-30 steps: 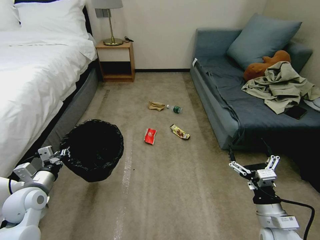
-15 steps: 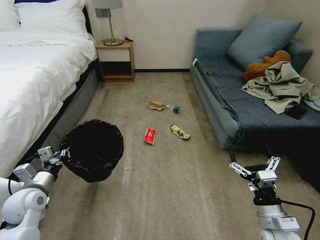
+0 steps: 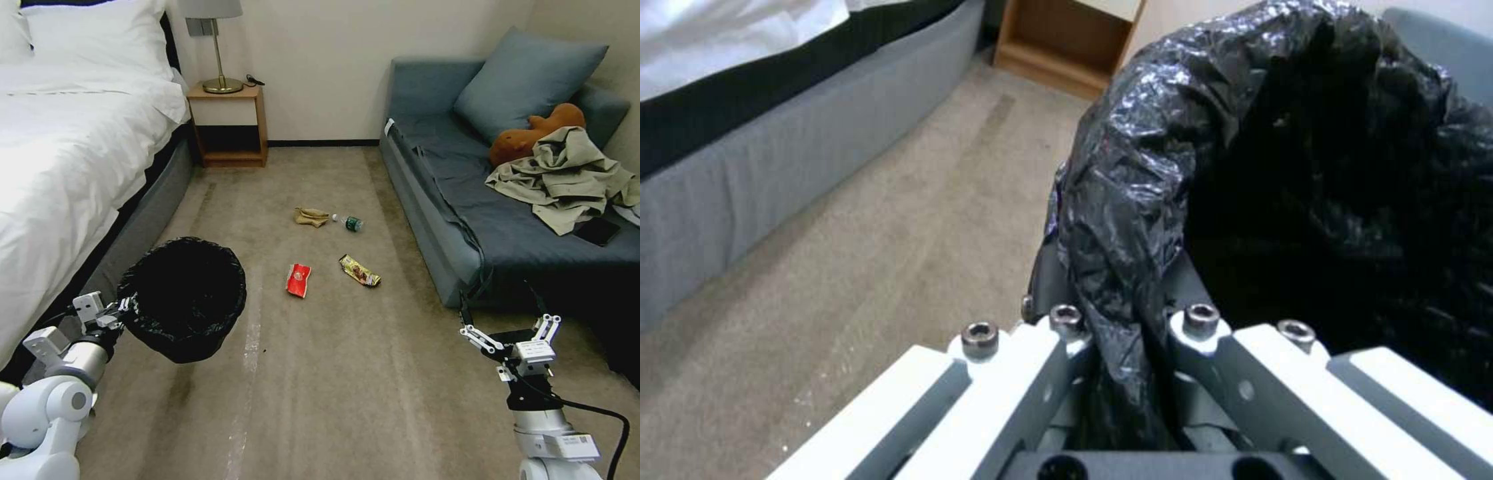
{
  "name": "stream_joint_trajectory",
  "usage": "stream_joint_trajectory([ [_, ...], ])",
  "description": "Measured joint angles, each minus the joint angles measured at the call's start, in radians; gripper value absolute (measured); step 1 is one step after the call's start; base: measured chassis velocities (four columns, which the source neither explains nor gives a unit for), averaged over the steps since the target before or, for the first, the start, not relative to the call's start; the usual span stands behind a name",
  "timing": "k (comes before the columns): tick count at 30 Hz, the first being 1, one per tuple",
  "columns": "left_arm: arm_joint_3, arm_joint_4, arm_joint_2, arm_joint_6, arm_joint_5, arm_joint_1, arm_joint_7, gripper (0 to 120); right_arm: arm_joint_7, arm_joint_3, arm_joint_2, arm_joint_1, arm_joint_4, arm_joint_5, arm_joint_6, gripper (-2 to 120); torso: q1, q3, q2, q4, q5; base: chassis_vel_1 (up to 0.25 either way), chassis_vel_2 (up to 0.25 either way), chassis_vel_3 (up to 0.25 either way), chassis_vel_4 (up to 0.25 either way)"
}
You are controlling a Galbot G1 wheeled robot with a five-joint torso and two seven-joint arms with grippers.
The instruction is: Pick up the trash bin, then pick up the garbage on the floor and place it into the trash bin.
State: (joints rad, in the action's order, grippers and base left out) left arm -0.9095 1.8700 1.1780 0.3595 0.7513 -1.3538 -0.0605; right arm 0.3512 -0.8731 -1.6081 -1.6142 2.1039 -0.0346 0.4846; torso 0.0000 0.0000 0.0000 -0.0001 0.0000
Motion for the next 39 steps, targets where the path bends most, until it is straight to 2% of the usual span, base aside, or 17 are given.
stream_joint_trajectory([
  [39, 0.000, 0.021, 0.001, -0.016, 0.001, -0.014, 0.001, 4, 0.006, -0.004, 0.000, -0.027, 0.016, -0.002, 0.006, 100, 0.000, 0.000, 0.000, -0.0001, -0.0001, -0.101, 0.101, 0.104, -0.097],
])
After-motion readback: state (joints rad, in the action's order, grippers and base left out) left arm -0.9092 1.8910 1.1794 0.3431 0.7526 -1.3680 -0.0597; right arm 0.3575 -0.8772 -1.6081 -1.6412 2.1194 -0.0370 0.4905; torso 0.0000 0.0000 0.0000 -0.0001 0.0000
